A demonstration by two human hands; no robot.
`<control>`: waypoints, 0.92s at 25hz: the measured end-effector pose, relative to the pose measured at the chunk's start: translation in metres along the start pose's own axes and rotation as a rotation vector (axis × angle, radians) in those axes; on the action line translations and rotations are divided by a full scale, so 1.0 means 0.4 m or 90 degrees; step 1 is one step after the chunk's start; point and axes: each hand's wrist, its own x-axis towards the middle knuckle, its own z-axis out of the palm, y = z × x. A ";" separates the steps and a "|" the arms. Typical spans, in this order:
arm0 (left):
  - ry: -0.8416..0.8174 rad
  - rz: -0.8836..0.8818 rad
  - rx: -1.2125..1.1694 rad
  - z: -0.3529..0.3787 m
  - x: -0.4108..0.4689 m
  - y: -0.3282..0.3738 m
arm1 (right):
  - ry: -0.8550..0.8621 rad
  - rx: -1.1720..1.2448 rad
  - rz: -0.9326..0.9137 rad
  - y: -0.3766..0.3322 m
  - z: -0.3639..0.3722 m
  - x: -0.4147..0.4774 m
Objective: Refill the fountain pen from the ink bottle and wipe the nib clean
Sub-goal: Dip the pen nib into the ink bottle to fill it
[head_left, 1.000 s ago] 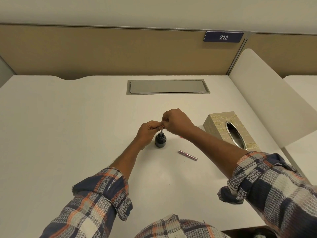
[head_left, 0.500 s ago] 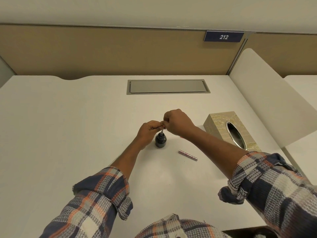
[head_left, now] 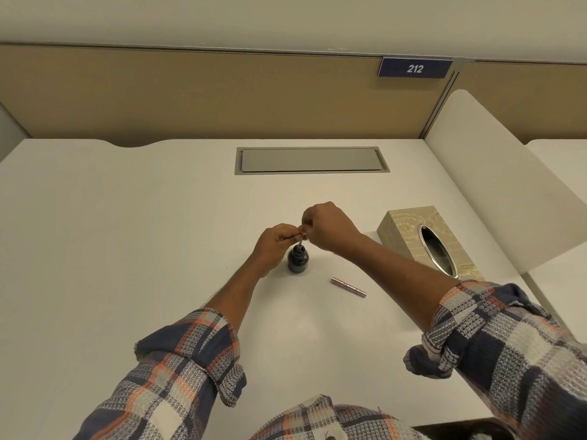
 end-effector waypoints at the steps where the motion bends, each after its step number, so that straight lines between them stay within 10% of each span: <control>1: -0.001 0.000 -0.004 0.000 0.000 0.000 | 0.003 -0.005 0.002 -0.001 -0.001 -0.001; 23: 0.003 0.007 -0.009 0.000 0.002 -0.011 | 0.003 0.016 0.005 0.000 -0.003 -0.004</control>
